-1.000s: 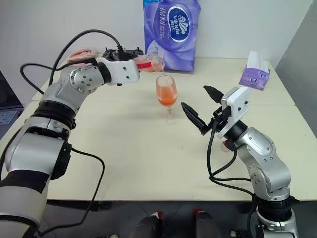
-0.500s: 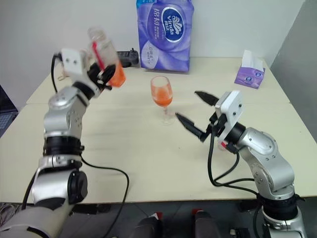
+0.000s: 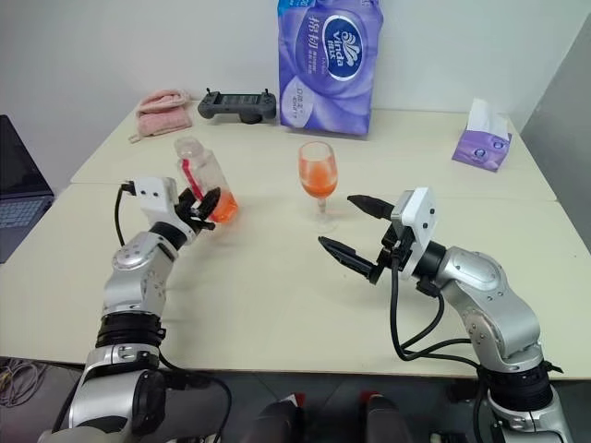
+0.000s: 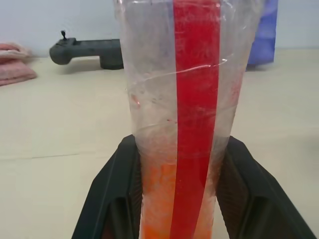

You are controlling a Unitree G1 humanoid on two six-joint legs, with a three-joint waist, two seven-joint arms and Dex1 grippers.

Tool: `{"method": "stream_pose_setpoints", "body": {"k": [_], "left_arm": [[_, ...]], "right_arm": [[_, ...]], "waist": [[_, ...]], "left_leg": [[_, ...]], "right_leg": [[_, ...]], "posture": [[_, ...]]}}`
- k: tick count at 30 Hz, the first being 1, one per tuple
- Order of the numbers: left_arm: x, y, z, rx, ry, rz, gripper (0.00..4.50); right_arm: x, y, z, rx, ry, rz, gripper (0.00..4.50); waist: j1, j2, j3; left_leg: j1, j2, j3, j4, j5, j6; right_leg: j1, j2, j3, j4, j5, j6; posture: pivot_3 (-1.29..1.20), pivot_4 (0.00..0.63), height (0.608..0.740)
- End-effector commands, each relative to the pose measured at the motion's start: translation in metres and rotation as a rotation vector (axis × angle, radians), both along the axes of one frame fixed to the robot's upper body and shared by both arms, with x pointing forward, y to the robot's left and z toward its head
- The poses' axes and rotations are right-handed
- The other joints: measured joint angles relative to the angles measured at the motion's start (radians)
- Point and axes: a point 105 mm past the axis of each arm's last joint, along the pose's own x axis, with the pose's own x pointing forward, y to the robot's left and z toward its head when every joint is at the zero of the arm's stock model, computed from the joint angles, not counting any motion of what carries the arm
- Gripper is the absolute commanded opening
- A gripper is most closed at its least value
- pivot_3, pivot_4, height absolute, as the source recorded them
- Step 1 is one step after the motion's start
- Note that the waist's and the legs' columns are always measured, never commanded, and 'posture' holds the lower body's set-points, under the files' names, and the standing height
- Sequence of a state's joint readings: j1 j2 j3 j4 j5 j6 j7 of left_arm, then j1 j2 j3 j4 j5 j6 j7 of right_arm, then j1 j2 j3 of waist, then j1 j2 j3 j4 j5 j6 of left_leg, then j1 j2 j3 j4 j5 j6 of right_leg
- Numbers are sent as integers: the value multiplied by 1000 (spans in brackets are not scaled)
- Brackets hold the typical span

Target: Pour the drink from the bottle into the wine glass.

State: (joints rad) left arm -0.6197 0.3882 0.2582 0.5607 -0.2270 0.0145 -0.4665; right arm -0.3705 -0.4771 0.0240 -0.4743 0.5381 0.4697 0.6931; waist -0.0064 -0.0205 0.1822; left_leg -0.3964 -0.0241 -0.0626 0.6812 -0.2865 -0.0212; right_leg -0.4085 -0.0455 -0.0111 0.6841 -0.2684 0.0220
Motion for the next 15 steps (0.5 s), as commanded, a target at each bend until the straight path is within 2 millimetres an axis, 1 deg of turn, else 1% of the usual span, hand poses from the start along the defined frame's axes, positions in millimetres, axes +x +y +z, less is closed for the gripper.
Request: {"method": "stream_pose_setpoints", "body": {"k": [1, 4, 8, 9, 10, 12, 15], "left_arm": [[4, -4, 4, 14, -53, -21, 1638], [7, -6, -5, 14, -38, -18, 1638], [10, -6, -10, 9, -32, -7, 1638], [10, -7, -11, 2, -28, -11, 2349], [10, -7, -13, -2, -25, -11, 2533], [9, -5, -14, -9, -22, -7, 3239], [4, 2, -19, 4, -11, 11, 4163]], "right_arm": [[-2, 0, 10, 20, -33, 3, 4500], [-2, 0, 11, 23, -33, -7, 4500], [-2, -1, 11, 25, -33, -20, 4500], [-2, -1, 11, 23, -35, -22, 4500], [-3, -1, 11, 22, -35, -23, 4500], [-3, -1, 10, 21, -34, -26, 4500], [-5, -2, 6, 6, -29, -28, 4500]], "waist": [[0, 0, 0], [1, 0, 0], [2, -1, -1], [2, -1, -1], [2, -1, -1], [1, -1, -1], [0, -1, -1]], "left_leg": [[0, 0, 0, 0, 0, 0], [0, 0, 0, 0, 0, 0], [1, 0, 0, 0, -1, 1], [1, 0, 0, 0, -1, 1], [1, 0, 0, 0, -1, 1], [1, 0, 0, 0, -1, 1], [1, 0, 0, 0, -1, 1]], "right_leg": [[0, 0, 0, 0, 0, 0], [0, 0, 0, 0, 0, 0], [1, 1, -1, 1, 0, 0], [1, 1, -1, 1, 0, 0], [1, 1, -1, 1, 0, 0], [1, 1, 0, 1, 0, 0], [1, 1, 0, 1, 0, 0]], "posture": [[0, 150, 740], [0, 150, 740], [0, 150, 740], [0, 150, 740], [0, 150, 740], [0, 150, 740], [0, 150, 740]]}}
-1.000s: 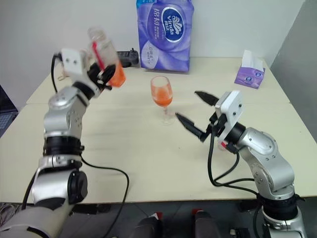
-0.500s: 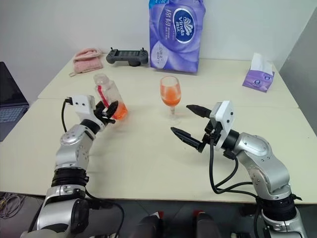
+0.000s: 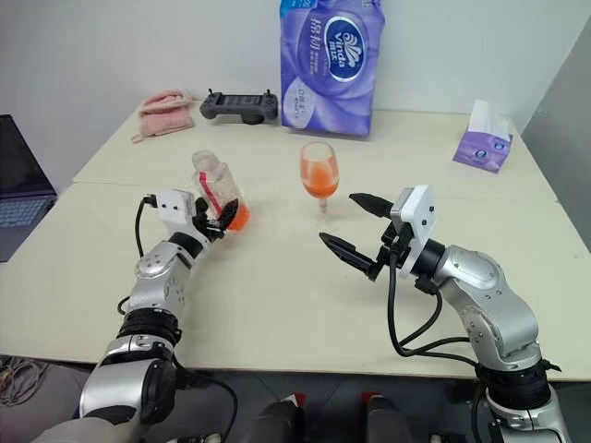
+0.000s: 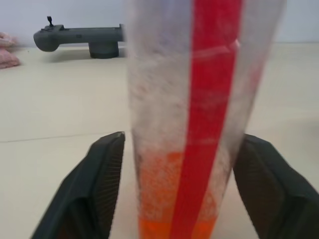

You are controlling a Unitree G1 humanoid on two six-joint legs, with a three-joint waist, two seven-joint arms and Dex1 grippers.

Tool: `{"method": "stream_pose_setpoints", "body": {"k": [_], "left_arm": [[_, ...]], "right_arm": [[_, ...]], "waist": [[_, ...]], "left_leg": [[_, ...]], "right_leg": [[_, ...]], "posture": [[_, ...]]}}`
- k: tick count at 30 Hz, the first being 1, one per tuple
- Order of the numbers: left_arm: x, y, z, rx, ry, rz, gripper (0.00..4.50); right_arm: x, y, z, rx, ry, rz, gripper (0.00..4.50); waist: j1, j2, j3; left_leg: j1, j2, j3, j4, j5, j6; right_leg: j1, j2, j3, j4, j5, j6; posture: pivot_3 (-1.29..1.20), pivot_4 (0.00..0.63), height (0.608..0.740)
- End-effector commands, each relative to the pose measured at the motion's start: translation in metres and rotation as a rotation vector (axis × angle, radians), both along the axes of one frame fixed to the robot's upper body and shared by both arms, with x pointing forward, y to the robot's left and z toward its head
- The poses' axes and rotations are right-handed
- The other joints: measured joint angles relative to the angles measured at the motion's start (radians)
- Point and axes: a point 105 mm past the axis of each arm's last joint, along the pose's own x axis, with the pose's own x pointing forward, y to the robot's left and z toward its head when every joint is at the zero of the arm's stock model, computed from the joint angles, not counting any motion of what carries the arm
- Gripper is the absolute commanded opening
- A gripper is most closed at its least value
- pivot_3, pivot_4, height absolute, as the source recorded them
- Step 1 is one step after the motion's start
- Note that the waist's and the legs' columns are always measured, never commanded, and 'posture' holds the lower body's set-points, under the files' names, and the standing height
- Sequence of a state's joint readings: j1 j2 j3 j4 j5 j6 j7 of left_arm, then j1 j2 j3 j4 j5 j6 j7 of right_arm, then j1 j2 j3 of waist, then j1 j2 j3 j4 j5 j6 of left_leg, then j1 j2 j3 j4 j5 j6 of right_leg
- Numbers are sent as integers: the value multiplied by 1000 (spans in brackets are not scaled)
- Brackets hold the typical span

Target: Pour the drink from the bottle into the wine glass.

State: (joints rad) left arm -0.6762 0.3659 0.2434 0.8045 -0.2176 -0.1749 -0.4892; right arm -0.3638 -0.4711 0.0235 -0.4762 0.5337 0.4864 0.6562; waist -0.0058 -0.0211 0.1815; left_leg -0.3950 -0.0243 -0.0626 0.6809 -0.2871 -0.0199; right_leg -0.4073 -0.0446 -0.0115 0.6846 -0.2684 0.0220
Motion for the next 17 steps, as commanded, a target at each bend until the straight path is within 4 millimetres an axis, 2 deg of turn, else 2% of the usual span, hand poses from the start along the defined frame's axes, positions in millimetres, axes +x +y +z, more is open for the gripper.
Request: {"method": "stream_pose_setpoints", "body": {"k": [1, 4, 7, 9, 12, 15, 17], "left_arm": [[-5, 9, 1, 20, -10, 26, 4480], [-16, 16, -11, 33, 22, 44, 4480], [-31, 21, -25, 51, 79, 71, 4480], [-47, 21, -36, 77, 127, 77, 4480], [-76, 16, -46, 148, 198, 93, 4480], [-95, 13, -40, 164, 217, 121, 4480], [-101, 16, -33, 149, 218, 160, 4480]], "right_arm": [[-10, 0, 5, -14, -47, 10, 4500], [-12, -4, -7, -45, -22, -8, 4500], [-10, -16, -22, -92, 18, -79, 4500], [-7, -32, -40, -160, 57, -196, 4500], [4, -67, -59, -150, 163, -520, 4500], [6, -89, -72, -97, 247, -775, 4500], [5, -97, -76, -86, 264, -867, 4500]], "waist": [[0, 0, 0], [-3, 0, 0], [-4, 0, 0], [-3, 0, -1], [-5, 0, -4], [-1, 2, -7], [0, 3, -8]], "left_leg": [[0, 0, 0, 0, 0, 0], [0, 1, 0, -1, 0, 0], [1, 1, 0, -1, 0, 0], [1, 1, 0, -1, 0, 1], [1, 1, 0, -2, 0, 0], [2, 1, -1, -3, 0, 0], [2, 1, -1, -3, 0, 0]], "right_leg": [[0, 0, 0, 0, 0, 0], [0, 0, 1, 0, 0, 0], [0, -1, 1, 0, 0, 0], [0, -1, 1, 0, 0, 0], [1, -4, 3, -2, 0, 0], [1, -5, 4, -2, 0, 0], [2, -5, 4, -1, 0, 0]], "posture": [[0, 150, 740], [0, 150, 740], [0, 150, 740], [0, 150, 740], [0, 150, 740], [0, 150, 740], [0, 150, 740]]}}
